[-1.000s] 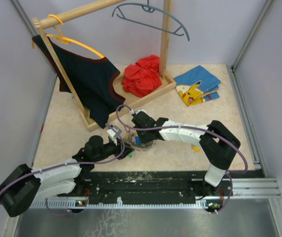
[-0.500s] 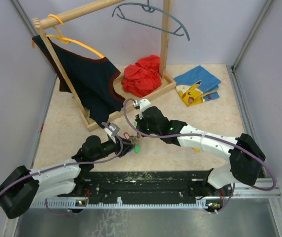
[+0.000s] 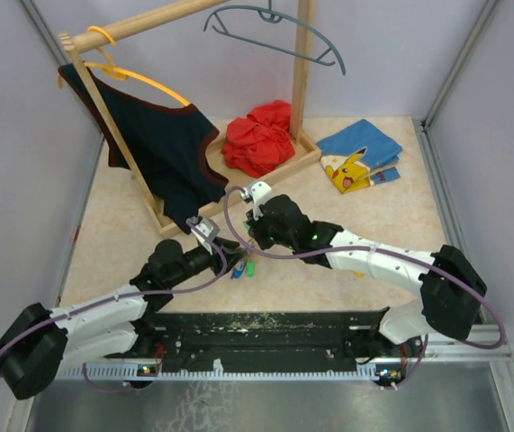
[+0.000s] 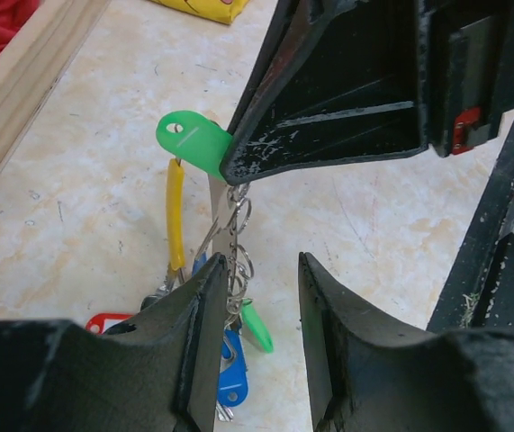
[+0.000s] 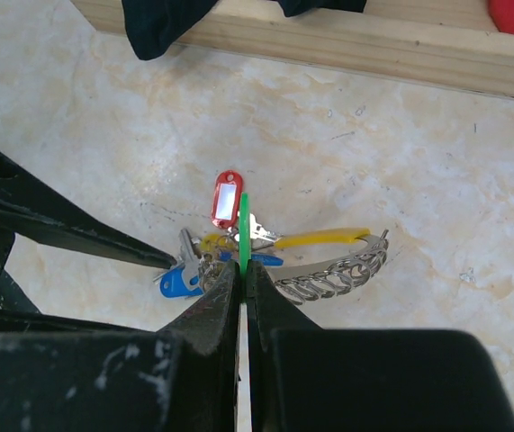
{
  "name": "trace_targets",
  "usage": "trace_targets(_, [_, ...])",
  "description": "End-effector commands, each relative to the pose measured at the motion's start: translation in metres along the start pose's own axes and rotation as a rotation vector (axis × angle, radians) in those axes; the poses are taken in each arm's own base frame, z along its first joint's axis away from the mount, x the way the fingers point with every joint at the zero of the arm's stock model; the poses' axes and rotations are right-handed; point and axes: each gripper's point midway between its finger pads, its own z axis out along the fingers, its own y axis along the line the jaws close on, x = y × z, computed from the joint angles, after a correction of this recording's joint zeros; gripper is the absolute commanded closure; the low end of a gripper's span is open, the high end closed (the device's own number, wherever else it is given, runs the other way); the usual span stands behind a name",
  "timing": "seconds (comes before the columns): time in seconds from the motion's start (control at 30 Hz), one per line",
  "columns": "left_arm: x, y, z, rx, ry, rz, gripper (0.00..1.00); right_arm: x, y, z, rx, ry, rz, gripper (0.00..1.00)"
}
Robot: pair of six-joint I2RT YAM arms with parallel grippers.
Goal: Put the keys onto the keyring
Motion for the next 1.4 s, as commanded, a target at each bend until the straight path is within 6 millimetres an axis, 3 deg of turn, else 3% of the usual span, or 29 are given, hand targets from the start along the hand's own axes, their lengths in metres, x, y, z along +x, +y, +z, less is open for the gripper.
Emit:
trace_targets(0.0, [-0.015, 0.002, 0.010, 0.045, -0.026, 0.029, 0.57, -0.043, 0.007, -0.015, -0.040, -0.137, -0.010, 1.00])
trace_targets(0.2, [-0.004, 0.008, 0.017, 0.041, -0.004, -0.020, 0.57, -0.042, 0.004, -0.013, -0.025, -0.122, 0.003, 1.00])
trace_targets(0.4, [0.011, 0.008, 0.018, 0.017, 0.033, -0.041, 0.48, -0.045, -0.002, -0.014, 0.018, -0.112, 0.037, 1.00])
trace_targets(0.7, [0.012, 0.005, 0.033, 0.015, 0.022, -0.017, 0.43, -0.046, 0.005, -0.011, 0.024, -0.071, 0.073, 1.00])
trace_targets(0.83, [0.016, 0.008, 0.041, 0.016, 0.023, 0.006, 0.43, -0.044, 0.002, -0.013, 0.040, -0.059, 0.088, 1.00])
trace_targets(1.03, [0.012, -0.008, 0.052, 0.123, 0.000, 0.013, 0.45, -0.039, 0.005, -0.013, 0.030, -0.038, 0.113, 1.00])
trace_targets(1.17, [0.013, -0.006, 0.057, 0.123, -0.019, 0.023, 0.46, -0.037, 0.009, -0.013, 0.013, -0.033, 0.127, 1.00])
trace_targets(1.37, [0.010, -0.008, 0.058, 0.140, -0.040, 0.045, 0.54, -0.036, 0.013, -0.014, -0.007, -0.025, 0.120, 1.00])
